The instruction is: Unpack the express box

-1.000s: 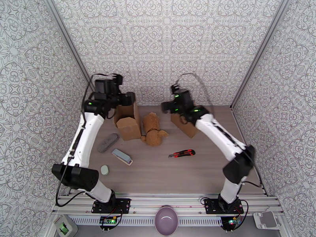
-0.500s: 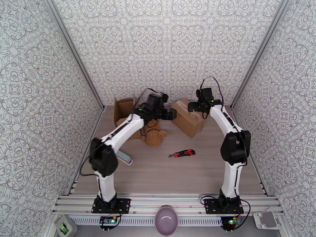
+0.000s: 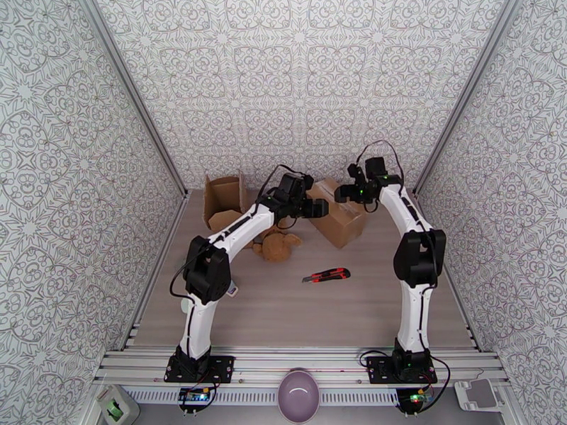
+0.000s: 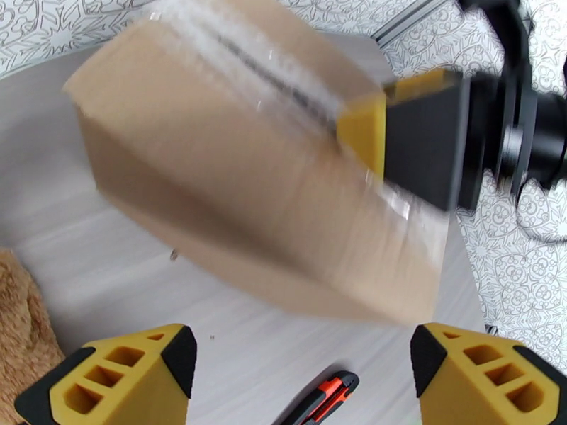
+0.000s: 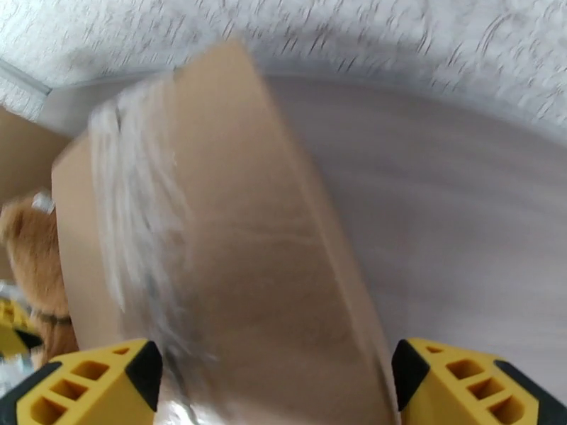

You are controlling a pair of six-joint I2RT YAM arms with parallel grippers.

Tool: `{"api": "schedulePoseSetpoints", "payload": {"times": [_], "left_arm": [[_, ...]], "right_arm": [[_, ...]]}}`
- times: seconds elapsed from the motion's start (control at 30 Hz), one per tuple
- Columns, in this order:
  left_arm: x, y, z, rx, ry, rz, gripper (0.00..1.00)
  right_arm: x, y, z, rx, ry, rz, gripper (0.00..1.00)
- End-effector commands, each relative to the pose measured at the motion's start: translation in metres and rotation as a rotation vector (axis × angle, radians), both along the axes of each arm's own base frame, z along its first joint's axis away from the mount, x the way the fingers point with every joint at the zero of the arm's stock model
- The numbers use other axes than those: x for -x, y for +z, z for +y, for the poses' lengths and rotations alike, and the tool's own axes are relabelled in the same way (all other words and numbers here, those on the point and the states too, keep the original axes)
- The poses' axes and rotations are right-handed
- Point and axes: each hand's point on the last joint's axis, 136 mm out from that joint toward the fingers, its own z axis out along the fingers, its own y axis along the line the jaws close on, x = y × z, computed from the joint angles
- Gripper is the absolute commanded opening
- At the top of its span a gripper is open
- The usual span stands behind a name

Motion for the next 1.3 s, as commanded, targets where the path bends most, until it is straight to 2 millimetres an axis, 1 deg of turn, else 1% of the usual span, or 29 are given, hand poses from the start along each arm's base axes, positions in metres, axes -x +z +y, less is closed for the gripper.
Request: {"api": "schedulePoseSetpoints", "payload": {"times": [0.0, 0.1, 0.17, 0.3, 0.37, 0.43, 0.5, 0.6, 0.67, 0.7, 0.73, 0.8, 0.9, 0.97, 1.03, 1.1, 1.17, 1.2, 1.27], "left_arm": [[-0.010, 0.002, 0.001, 0.033, 0.005, 0.006, 0.85], [-0.009, 0.000, 0.007, 0.023, 0.003, 0.012, 0.85], [-0.005, -0.004, 0.014, 0.001, 0.004, 0.021, 0.85], [0.010, -0.011, 0.033, -0.051, 0.008, 0.023, 0.85], [0.015, -0.016, 0.046, -0.079, 0.022, 0.023, 0.85], [0.016, -0.018, 0.059, -0.084, 0.036, 0.033, 0.85], [0.018, -0.013, 0.066, -0.081, 0.037, 0.025, 0.85], [0.026, 0.002, 0.072, -0.145, 0.006, -0.075, 0.84], [0.034, 0.014, 0.075, -0.213, -0.047, -0.171, 0.83], [0.040, 0.018, 0.075, -0.234, -0.081, -0.207, 0.83], [0.043, 0.023, 0.081, -0.283, -0.092, -0.264, 0.82], [0.051, 0.031, 0.091, -0.348, -0.122, -0.347, 0.82], [0.067, 0.045, 0.100, -0.384, -0.179, -0.428, 0.80], [0.087, 0.056, 0.095, -0.380, -0.255, -0.481, 0.78], [0.117, 0.060, 0.081, -0.394, -0.362, -0.537, 0.76], [0.149, 0.052, 0.064, -0.420, -0.483, -0.565, 0.74], [0.180, 0.041, 0.043, -0.423, -0.595, -0.574, 0.72], [0.194, 0.032, 0.032, -0.422, -0.644, -0.568, 0.71], [0.214, 0.014, 0.011, -0.424, -0.723, -0.547, 0.67]], "right_arm": [[0.034, 0.017, 0.022, -0.140, 0.037, 0.041, 0.83], [0.057, 0.021, 0.039, -0.195, 0.048, 0.028, 0.81], [0.072, 0.021, 0.056, -0.232, 0.075, 0.030, 0.81], [0.096, 0.007, 0.089, -0.270, 0.087, 0.079, 0.80], [0.102, 0.003, 0.100, -0.266, 0.068, 0.070, 0.83], [0.102, 0.002, 0.101, -0.262, 0.028, 0.045, 0.85], [0.096, 0.000, 0.085, -0.205, -0.057, 0.011, 0.87], [0.096, 0.024, 0.061, -0.127, -0.138, -0.084, 0.91], [0.104, 0.043, 0.050, -0.102, -0.164, -0.134, 0.93], [0.109, 0.048, 0.044, -0.088, -0.180, -0.142, 0.94], [0.115, 0.052, 0.039, -0.075, -0.190, -0.145, 0.95], [0.130, 0.053, 0.026, -0.052, -0.227, -0.143, 0.96], [0.151, 0.049, 0.014, -0.052, -0.266, -0.129, 0.97], [0.164, 0.043, 0.008, -0.052, -0.289, -0.112, 0.97], [0.177, 0.037, 0.003, -0.053, -0.310, -0.093, 0.97], [0.190, 0.036, -0.005, -0.054, -0.342, -0.091, 0.97], [0.202, 0.042, -0.011, -0.070, -0.367, -0.107, 0.97], [0.208, 0.045, -0.014, -0.078, -0.379, -0.116, 0.97], [0.219, 0.054, -0.020, -0.094, -0.398, -0.138, 0.97]]}}
